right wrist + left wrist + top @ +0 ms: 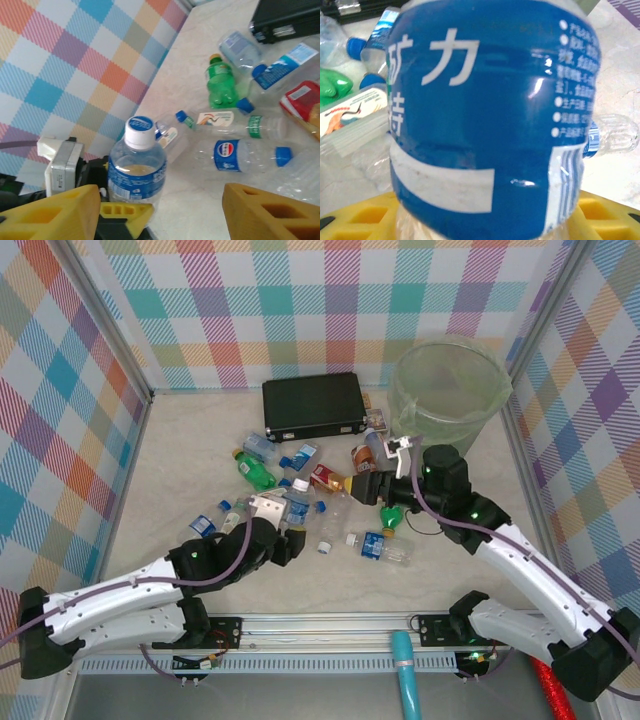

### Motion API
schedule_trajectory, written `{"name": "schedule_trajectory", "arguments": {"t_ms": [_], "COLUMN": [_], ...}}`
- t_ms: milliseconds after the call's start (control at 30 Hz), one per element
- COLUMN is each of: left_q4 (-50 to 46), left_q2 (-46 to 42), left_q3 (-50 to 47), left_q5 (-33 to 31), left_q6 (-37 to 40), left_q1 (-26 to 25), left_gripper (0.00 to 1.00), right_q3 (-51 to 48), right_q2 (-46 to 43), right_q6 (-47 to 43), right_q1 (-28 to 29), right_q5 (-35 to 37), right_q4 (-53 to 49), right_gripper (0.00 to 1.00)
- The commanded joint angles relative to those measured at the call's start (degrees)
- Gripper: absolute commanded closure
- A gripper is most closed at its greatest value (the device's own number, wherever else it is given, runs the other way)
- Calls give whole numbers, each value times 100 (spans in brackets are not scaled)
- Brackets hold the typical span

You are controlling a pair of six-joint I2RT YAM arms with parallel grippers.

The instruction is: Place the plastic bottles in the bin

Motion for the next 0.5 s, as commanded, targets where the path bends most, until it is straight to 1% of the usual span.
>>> {"name": "schedule_trajectory", "arguments": {"t_ms": [0,100,233,467], "left_q4": [737,1004,1137,1187], "left_q2": [269,502,737,823], "left_q3": [339,471,593,651], "left_q5": [116,302,576,955], "left_q6": [356,432,434,321], "left_q1": [-72,-72,-72,-71], "left_gripper": [49,49,50,50], "right_q3": [7,64,236,354], "right_q2": [192,332,578,832], "right_q6": [141,171,95,91], "right_q1": [106,231,386,450], "right_q5": [-459,-540,-429,-228], "right_q4": [420,548,438,527], "right_gripper": [41,41,41,41]}}
